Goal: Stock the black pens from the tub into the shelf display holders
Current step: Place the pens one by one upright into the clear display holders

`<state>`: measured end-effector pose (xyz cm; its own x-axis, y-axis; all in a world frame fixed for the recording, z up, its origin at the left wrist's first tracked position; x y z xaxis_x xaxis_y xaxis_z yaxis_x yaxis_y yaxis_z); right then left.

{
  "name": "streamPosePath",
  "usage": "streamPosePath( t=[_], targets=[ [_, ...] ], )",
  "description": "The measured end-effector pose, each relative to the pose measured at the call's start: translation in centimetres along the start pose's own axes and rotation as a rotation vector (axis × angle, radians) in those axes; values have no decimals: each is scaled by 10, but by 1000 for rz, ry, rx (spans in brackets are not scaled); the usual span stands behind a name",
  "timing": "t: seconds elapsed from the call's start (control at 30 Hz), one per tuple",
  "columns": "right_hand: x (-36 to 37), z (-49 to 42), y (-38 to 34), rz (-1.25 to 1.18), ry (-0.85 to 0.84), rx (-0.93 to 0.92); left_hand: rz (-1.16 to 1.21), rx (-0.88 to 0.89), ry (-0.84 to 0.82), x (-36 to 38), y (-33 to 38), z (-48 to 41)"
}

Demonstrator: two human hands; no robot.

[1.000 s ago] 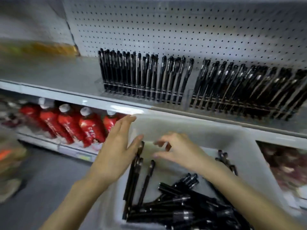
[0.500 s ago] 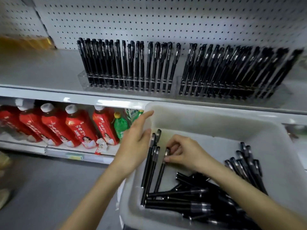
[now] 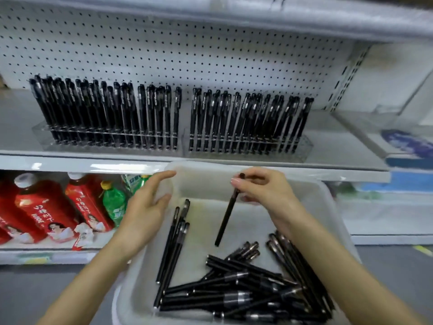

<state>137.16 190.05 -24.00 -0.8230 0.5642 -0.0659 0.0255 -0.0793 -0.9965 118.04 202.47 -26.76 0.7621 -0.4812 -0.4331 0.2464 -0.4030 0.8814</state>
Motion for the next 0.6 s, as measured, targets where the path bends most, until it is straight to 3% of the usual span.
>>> streamPosePath(
  t=[0.2,0.3,0.47,0.6],
  targets=[
    [-40,-5,-51,55,111,-277,-311,-9,1,-9,12,-8],
    [-68,-9,-83,75,222,-443,-456,120,9,-6,44,-18],
    [-120,-26,-127,164,479,-651,-589,353,-158,48,89,-48],
    [-142,-49,-133,265,550,-719,-743,547,-210,102,106,-67]
  ],
)
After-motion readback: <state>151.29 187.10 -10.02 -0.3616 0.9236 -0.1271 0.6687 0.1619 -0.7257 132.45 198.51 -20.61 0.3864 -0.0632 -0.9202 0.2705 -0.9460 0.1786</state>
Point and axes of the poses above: each hand's wrist, its own z-axis away from the middle knuckle, its own x-axis out of the palm, y = z × x, the point moved 5 cm from there along -z, towards the middle knuckle, and after that the axes turned 1 degree about -y, right-handed, at the moved point
